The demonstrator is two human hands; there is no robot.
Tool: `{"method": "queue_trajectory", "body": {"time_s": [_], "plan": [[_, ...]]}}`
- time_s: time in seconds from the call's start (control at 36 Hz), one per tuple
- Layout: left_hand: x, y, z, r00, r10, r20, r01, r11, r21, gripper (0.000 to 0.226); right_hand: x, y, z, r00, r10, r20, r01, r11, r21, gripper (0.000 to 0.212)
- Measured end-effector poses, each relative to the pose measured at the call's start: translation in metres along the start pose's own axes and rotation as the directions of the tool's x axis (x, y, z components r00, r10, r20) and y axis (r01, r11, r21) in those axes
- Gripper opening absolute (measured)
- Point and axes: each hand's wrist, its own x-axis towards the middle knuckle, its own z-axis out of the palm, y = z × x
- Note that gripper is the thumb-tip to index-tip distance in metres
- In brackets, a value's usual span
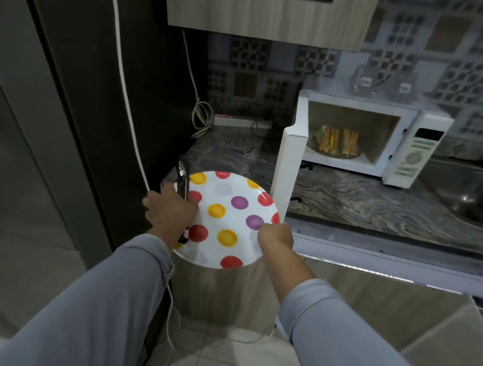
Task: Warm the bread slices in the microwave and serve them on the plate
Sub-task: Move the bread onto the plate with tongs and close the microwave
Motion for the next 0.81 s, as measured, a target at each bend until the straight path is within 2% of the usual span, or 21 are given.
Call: {"method": "queue_trajectory", "body": {"time_s": [0.14,0.36,0.67,0.81], "plan": [[-0.026,-0.001,0.006,0.997,0.056,0.05,-0.057,0.998,0.008,0.073,-0.018,0.02,-0.019,0.997,0.031,-0.064,-0.027,0.997,0.068,0.041],[-0.072,-0.002,0.02,0.976,0.151,0.158,-0.162,0.985,0.057,0.068,-0.044,0.061,-0.052,0.979,0.135,-0.15,-0.116,0.985,0.125,0.045],[-0.136,0.029,0.064,0.908,0.293,0.3,-0.322,0.945,0.05,0.072,-0.055,0.1,-0.124,0.923,0.265,-0.28,-0.205,0.952,0.226,0.036],[-0.161,0.059,0.091,0.867,0.325,0.378,-0.36,0.933,0.023,0.066,-0.038,0.115,-0.16,0.888,0.311,-0.339,-0.201,0.925,0.323,0.035]]}}
